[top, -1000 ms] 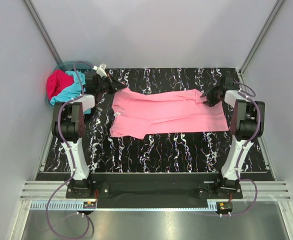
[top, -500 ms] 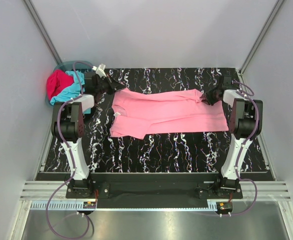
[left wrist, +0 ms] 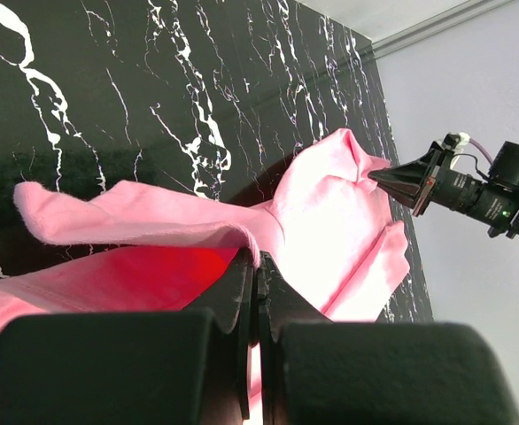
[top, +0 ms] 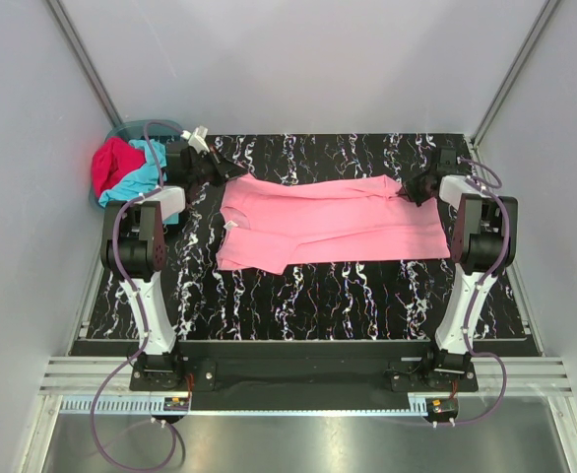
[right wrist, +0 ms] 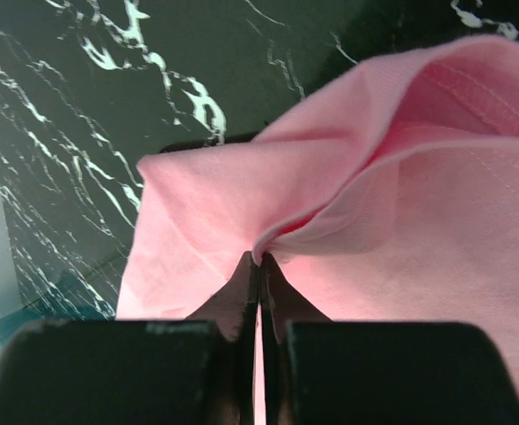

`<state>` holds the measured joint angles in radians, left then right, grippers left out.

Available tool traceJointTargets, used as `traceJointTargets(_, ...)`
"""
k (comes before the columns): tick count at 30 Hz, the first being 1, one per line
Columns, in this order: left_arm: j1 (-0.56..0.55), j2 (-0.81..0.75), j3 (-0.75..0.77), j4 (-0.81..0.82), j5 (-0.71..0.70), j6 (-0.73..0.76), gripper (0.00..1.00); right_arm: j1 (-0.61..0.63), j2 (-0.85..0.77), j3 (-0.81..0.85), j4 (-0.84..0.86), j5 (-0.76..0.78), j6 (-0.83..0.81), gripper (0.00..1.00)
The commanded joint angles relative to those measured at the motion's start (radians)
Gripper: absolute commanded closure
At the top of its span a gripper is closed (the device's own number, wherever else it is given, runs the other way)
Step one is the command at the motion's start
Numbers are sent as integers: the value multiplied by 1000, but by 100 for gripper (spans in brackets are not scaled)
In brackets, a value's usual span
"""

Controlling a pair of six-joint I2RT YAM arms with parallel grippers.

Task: Fold and stack the t-shirts
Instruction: Fold the tshirt

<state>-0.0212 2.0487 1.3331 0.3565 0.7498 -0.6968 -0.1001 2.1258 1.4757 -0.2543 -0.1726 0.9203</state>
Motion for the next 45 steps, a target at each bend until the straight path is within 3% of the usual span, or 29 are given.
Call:
traceJointTargets(1,7,-59,14,32,29,26,100,-12,-46,60,13,28,-15,100)
traceJointTargets(22,14,-70,-5,50,29,8,100,-176,-127,127,13,-8,-29,100)
traceJointTargets(33,15,-125,-8,47,34,6,100,-178,-147,176,33,-62,-11,100)
traceJointTargets(45,15,-193,-43,52,33,5,100,-178,-178,110,84,-105,17,100)
